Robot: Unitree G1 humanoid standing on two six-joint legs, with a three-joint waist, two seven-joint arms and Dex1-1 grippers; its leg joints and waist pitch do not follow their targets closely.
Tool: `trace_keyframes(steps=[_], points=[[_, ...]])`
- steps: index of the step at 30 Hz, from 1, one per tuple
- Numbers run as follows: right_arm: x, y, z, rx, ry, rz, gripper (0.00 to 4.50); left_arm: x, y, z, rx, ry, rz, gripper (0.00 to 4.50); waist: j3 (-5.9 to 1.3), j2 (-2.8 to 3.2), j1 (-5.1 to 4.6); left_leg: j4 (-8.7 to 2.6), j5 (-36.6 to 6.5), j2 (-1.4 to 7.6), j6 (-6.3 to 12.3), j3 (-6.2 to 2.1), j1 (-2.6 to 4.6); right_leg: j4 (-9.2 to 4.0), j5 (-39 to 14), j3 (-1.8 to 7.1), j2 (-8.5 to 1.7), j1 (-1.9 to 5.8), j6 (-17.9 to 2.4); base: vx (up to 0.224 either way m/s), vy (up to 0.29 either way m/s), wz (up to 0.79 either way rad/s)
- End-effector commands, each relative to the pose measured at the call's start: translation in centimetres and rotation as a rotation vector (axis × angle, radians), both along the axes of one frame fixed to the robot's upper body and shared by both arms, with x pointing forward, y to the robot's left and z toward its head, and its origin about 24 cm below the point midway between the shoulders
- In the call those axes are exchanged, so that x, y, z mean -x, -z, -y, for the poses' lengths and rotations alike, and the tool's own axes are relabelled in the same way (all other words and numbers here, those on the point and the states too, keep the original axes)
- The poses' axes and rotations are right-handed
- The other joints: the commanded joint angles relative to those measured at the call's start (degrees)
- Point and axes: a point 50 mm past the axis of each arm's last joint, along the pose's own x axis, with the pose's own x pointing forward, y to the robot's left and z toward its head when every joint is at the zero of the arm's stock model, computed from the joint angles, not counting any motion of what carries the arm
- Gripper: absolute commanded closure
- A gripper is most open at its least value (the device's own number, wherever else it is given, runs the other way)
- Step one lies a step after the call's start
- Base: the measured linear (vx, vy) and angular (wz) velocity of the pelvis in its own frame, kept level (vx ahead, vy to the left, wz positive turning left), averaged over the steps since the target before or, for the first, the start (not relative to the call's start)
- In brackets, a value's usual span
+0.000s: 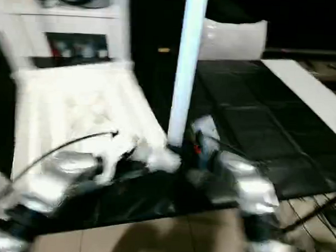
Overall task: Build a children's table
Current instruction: Rotate leg to tighten
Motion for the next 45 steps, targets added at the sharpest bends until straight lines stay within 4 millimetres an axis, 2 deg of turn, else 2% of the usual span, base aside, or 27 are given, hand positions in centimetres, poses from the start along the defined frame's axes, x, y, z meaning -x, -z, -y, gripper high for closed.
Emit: trace_keyframes(steps=[1, 2, 3, 4, 5, 6, 7, 8, 9, 10, 11, 13, 15, 16, 17, 19, 23, 25, 26, 29, 32, 33, 34, 37, 39, 44, 45], points=[[0.0, 1.6, 0.4, 0.053, 0.102, -0.075, 2.51, -0.7, -2.0, 1.1, 0.065, -0.033, 0.074, 4.5, -3.55, -0.14, 0.39, -3.63, -6.55, 0.75, 2.45, -0.69, -1.06, -6.11, -29.0, 2.14, -4.42, 3.84, 6.32, 0.0, 0.0, 0.0], [-0.1, 1.6, 0.1, 0.049, 0.131, -0.072, 2.51, -0.6, -2.0, 1.6, 0.061, -0.034, 0.07, 4.5, -3.69, -0.19, 0.45, -3.72, -5.37, 0.84, 2.85, -0.57, -0.99, -5.63, -26.4, 2.8, -4.52, 3.67, 5.56, 0.0, 0.0, 0.0], [-0.1, 1.4, -0.4, 0.011, 0.132, -0.056, 2.18, -0.2, -1.8, 2.2, 0.043, -0.002, 0.065, 4.5, -3.66, -0.21, 0.45, -3.9, -4.47, 0.96, 3.3, -0.6, -0.92, -5.18, -24.5, 3.32, -4.55, 3.45, 4.21, 0.0, 0.0, 0.0], [-0.1, 1.2, -0.6, -0.005, 0.117, -0.046, 1.98, -0.1, -1.8, 2.2, 0.039, 0.006, 0.065, 4.5, -3.77, -0.25, 0.49, -3.95, -3.55, 0.99, 3.52, -0.66, -1.09, -4.71, -23.09, 3.56, -4.61, 3.62, 3.51, 0.052, 0.001, 0.05], [0.0, 1.1, -0.7, -0.013, 0.109, -0.041, 1.85, 0.0, -1.8, 2.2, 0.038, 0.006, 0.065, 4.5, -4.04, -0.12, 0.69, -3.93, 0.03, 1.39, 4.42, -0.84, -1.48, -3.38, -17.62, 4.15, -4.79, 3.97, 1.15, 0.052, 0.001, 0.05], [0.0, 1.1, -0.7, -0.013, 0.109, -0.041, 1.82, 0.0, -1.8, 2.2, 0.038, 0.006, 0.065, 4.5, -4.12, -0.15, 0.77, -3.8, 1.28, 1.4, 4.75, -0.81, -1.58, -2.99, -15.58, 4.31, -4.78, 3.99, 0.44, 0.052, -0.002, 0.01], [0.0, 1.1, -0.6, -0.011, 0.105, -0.039, 1.72, 0.0, -1.8, 2.0, 0.036, 0.003, 0.069, 4.5, -4.24, -0.07, 1.07, -3.69, 3.61, 1.67, 5.38, -0.84, -1.41, -2.23, -11.86, 4.64, -4.88, 3.84, -1.74, 0.0, 0.0, 0.0], [0.0, 1.0, -0.6, -0.009, 0.104, -0.035, 1.72, 0.0, -1.8, 2.0, 0.034, 0.005, 0.072, 4.5, -4.3, -0.13, 1.2, -3.56, 4.93, 1.72, 5.63, -0.81, -1.45, -1.79, -9.98, 4.77, -4.88, 3.83, -2.64, 0.0, 0.0, 0.0], [0.1, 1.0, -0.6, -0.003, 0.103, -0.028, 1.45, 0.0, -1.8, 1.9, 0.032, 0.01, 0.077, 4.5, -4.43, 0.03, 1.59, -3.33, 7.03, 1.65, 6.33, -0.71, -1.53, -1.18, -6.73, 4.98, -4.91, 3.83, -4.26, 0.0, 0.0, 0.0], [0.1, 0.9, -0.6, -0.001, 0.091, -0.012, 1.39, 0.1, -1.8, 1.8, 0.034, 0.024, 0.083, 4.5, -4.28, -0.35, 1.6, -3.13, 7.63, 1.33, 6.85, -0.53, -1.87, -0.86, -5.26, 5.15, -4.8, 3.78, -5.09, 0.0, 0.0, 0.0], [0.1, 0.8, -0.5, 0.0, 0.084, -0.002, 1.39, 0.1, -1.8, 1.7, 0.031, 0.036, 0.089, 4.5, -4.21, -0.25, 1.73, -3.14, 7.02, 1.29, 6.98, -0.48, -1.84, -0.9, -5.7, 5.17, -4.89, 3.68, -5.32, 0.0, 0.0, 0.0], [0.2, 0.7, -0.4, 0.004, 0.074, 0.009, 1.13, 0.1, -1.8, 1.5, 0.022, 0.052, 0.096, 4.5, -4.05, -0.16, 1.82, -3.29, 4.84, 1.15, 6.95, -0.27, -1.77, -1.42, -8.79, 5.08, -4.9, 3.78, -4.79, 0.0, 0.0, 0.0], [0.2, 0.5, -0.3, 0.005, 0.052, 0.022, 0.97, 0.1, -1.7, 1.3, 0.011, 0.063, 0.099, 4.5, -3.88, -0.01, 1.95, -3.49, 2.44, 1.24, 6.16, -0.26, -1.73, -2.05, -12.93, 4.97, -4.83, 3.81, -3.08, 0.0, 0.0, 0.0], [0.4, 0.2, 0.1, 0.003, -0.001, 0.044, 0.92, 0.2, -1.5, 0.5, -0.012, 0.092, 0.097, 4.5, -3.76, 0.07, 2.05, -3.57, 1.09, 1.22, 5.82, -0.19, -1.61, -2.47, -14.82, 4.92, -4.74, 3.74, -2.06, 0.0, 0.0, 0.0], [0.4, 0.2, 0.1, 0.003, -0.001, 0.044, 0.69, 0.2, -1.5, 0.5, -0.012, 0.092, 0.097, 4.5, -3.71, 0.14, 2.22, -3.62, 0.59, 1.21, 5.58, -0.23, -1.58, -2.57, -15.63, 4.88, -4.78, 3.75, -1.63, 0.0, 0.0, 0.0], [0.6, -0.3, 0.6, -0.003, -0.075, 0.063, 0.53, 0.3, -1.4, -0.2, -0.033, 0.126, 0.104, 4.5, -3.61, 0.1, 2.49, -3.75, -1.49, 1.14, 4.93, -0.21, -1.4, -3.11, -18.75, 4.69, -4.62, 3.72, -0.07, 0.0, 0.0, 0.0], [0.7, -0.6, 1.2, 0.0, -0.118, 0.072, 0.25, 0.5, -1.3, -0.6, -0.04, 0.168, 0.104, 4.5, -3.58, 0.11, 2.69, -3.85, -2.26, 1.25, 4.37, -0.33, -1.32, -3.28, -20.05, 4.67, -4.62, 3.62, 0.72, 0.0, 0.0, 0.0], [1.0, -1.3, 2.6, 0.032, -0.236, 0.097, 0.04, 0.9, -1.2, -1.6, -0.064, 0.252, 0.086, 4.5, -3.73, -0.05, 3.02, -3.7, -1.87, 1.17, 4.77, -0.36, -1.45, -3.04, -19.19, 4.75, -4.62, 3.8, 0.88, 0.0, 0.0, 0.0], [1.2, -1.7, 3.3, 0.052, -0.307, 0.106, 0.04, 1.2, -1.1, -2.1, -0.08, 0.3, 0.082, 4.5, -3.69, -0.34, 2.95, -3.69, -1.47, 1.27, 4.87, -0.32, -1.5, -2.82, -18.54, 4.88, -4.57, 3.69, 0.77, 0.0, 0.0, 0.0], [1.4, -1.9, 3.7, 0.066, -0.362, 0.109, 0.04, 1.3, -1.1, -2.4, -0.09, 0.342, 0.082, 4.5, -3.68, -0.28, 3.36, -3.59, -1.03, 1.23, 5.5, -0.26, -1.51, -2.76, -18.29, 4.79, -4.51, 3.64, 0.49, 0.0, 0.0, 0.0], [1.9, -2.4, 5.0, 0.105, -0.53, 0.081, 0.04, 2.2, -0.9, -3.5, -0.127, 0.486, 0.068, 4.5, -3.73, -0.36, 3.97, -3.54, -0.78, 1.32, 6.05, -0.31, -1.46, -2.66, -18.42, 4.81, -4.53, 3.61, 0.0, 0.0, 0.0, 0.0], [1.9, -2.4, 5.0, 0.105, -0.533, 0.081, 0.04, 2.2, -0.9, -3.5, -0.128, 0.488, 0.067, 4.5, -3.67, -0.32, 4.17, -3.57, -0.6, 1.47, 6.06, -0.18, -1.33, -2.57, -18.11, 4.99, -4.58, 3.38, -0.36, 0.0, 0.0, 0.0], [2.1, -2.6, 5.2, 0.116, -0.581, 0.084, 0.04, 2.4, -0.8, -3.8, -0.138, 0.524, 0.059, 4.5, -3.65, -0.7, 4.23, -3.56, -0.56, 1.49, 5.97, -0.18, -1.34, -2.49, -18.21, 4.91, -4.56, 3.39, -0.51, 0.0, 0.0, 0.0], [2.1, -2.6, 5.3, 0.143, -0.611, 0.089, 0.04, 2.7, -0.8, -4.0, -0.141, 0.563, 0.048, 4.5, -3.64, -0.5, 4.54, -3.65, -0.8, 1.62, 5.43, -0.19, -1.29, -2.52, -18.95, 4.9, -4.69, 3.34, -1.01, 0.0, 0.0, 0.0], [2.1, -2.5, 5.3, 0.137, -0.636, 0.074, 0.04, 2.9, -0.9, -4.0, -0.14, 0.587, 0.044, 4.5, -3.58, -0.59, 4.64, -3.71, -1.45, 1.69, 5.04, -0.17, -1.16, -2.65, -19.7, 4.9, -4.73, 3.31, -1.21, 0.0, 0.0, 0.0], [2.9, -2.3, 4.9, 0.063, -0.776, 0.032, 0.48, 3.4, -1.0, -4.1, -0.136, 0.667, 0.034, 4.5, -3.63, -0.81, 5.05, -3.65, -1.52, 1.66, 5.2, -0.13, -1.27, -2.56, -19.8, 4.93, -4.7, 3.4, -0.9, 0.0, 0.0, 0.0], [3.0, -2.3, 4.8, 0.053, -0.794, 0.026, 0.57, 3.3, -1.0, -4.2, -0.136, 0.671, 0.037, 4.5, -3.62, -1.01, 5.2, -3.66, -1.32, 1.66, 5.22, -0.14, -1.3, -2.49, -19.99, 4.93, -4.73, 3.39, -0.73, 0.0, 0.0, 0.0]])
